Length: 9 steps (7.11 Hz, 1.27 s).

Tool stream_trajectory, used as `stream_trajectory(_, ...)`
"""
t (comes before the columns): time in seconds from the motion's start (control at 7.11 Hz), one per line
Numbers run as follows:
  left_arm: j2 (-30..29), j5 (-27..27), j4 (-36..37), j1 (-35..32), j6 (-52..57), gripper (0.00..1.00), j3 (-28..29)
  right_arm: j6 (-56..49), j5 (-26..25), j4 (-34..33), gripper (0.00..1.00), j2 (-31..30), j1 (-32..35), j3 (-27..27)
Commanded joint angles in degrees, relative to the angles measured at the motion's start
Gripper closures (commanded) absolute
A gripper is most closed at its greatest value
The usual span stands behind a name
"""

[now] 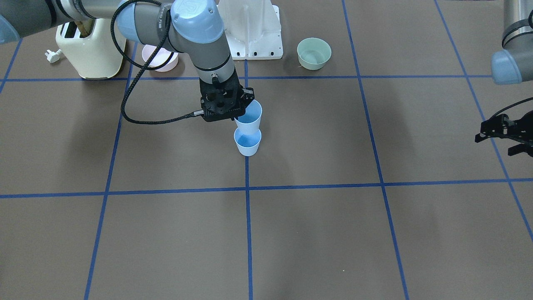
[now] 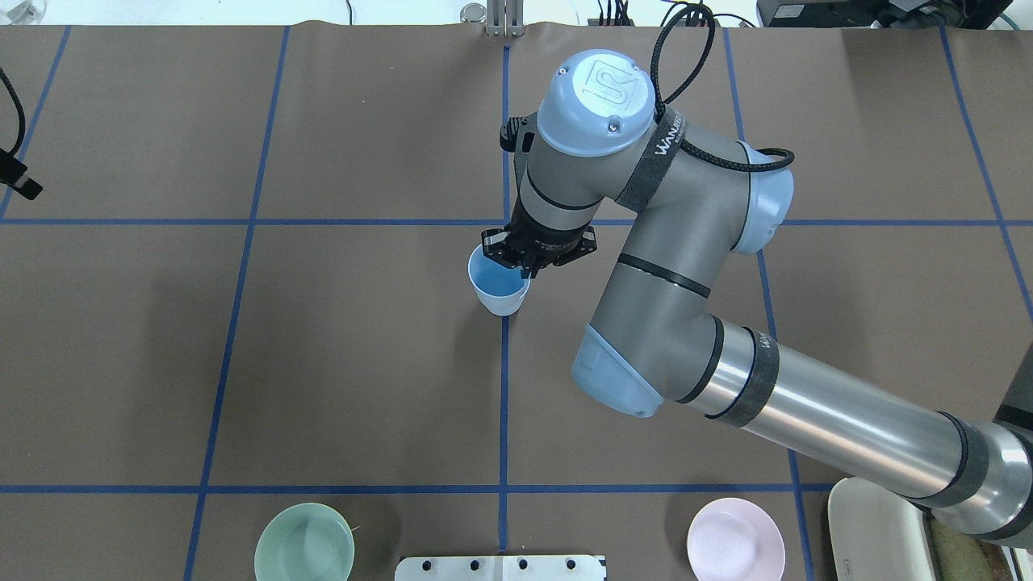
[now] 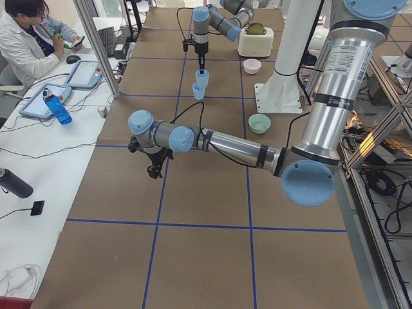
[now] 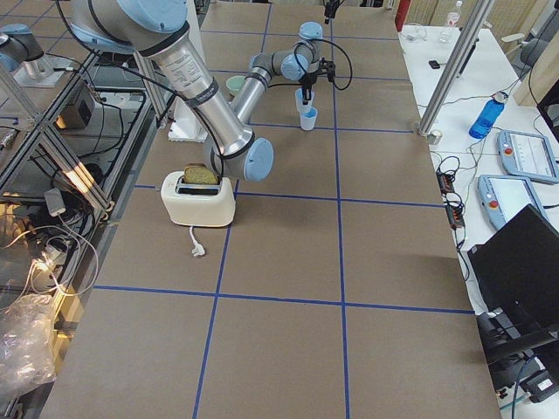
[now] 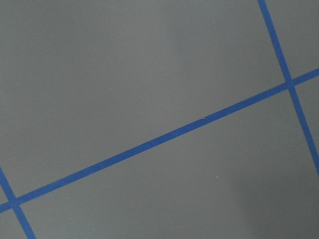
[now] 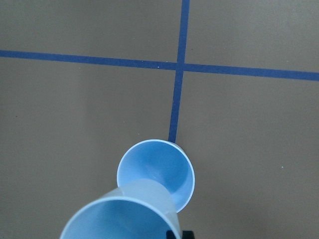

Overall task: Stack blue cups with both arms
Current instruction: 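Lower the held cup into the centre cup with the right gripper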

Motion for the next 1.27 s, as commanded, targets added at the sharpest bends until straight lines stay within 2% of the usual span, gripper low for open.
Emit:
stream_trajectory(0.0, 0.0, 0.0, 0.0, 0.1, -0.1, 0.02, 0.2, -0.8, -1.0, 2.1, 0.89, 0.0, 0.0, -2.4)
stream_trajectory(0.14, 0.0, 0.0, 0.0, 0.1, -0.1, 0.02, 0.2, -0.3, -1.0, 4.4, 0.89, 0.1, 0.0, -3.8)
stream_trajectory(0.7, 0.0, 0.0, 0.0, 0.1, -0.1, 0.02, 0.2, -1.1, -0.9, 4.5, 0.87, -0.2, 0.1, -3.8)
stream_trajectory(0.84, 0.0, 0.0, 0.0, 0.1, -0.1, 0.02, 0.3, -1.1, -0.9, 4.6, 0.73, -0.4, 0.2, -3.8)
stream_trajectory(0.99, -0.1, 0.0, 0.0, 0.0, -0.1, 0.02, 0.3, -0.9, -0.9, 4.6, 0.32, -0.4, 0.2, -3.8)
stream_trajectory(1.13, -0.1, 0.0, 0.0, 0.0, -0.1, 0.02, 0.2, -0.9, -0.9, 4.6, 0.00, -0.3, 0.4, -3.8)
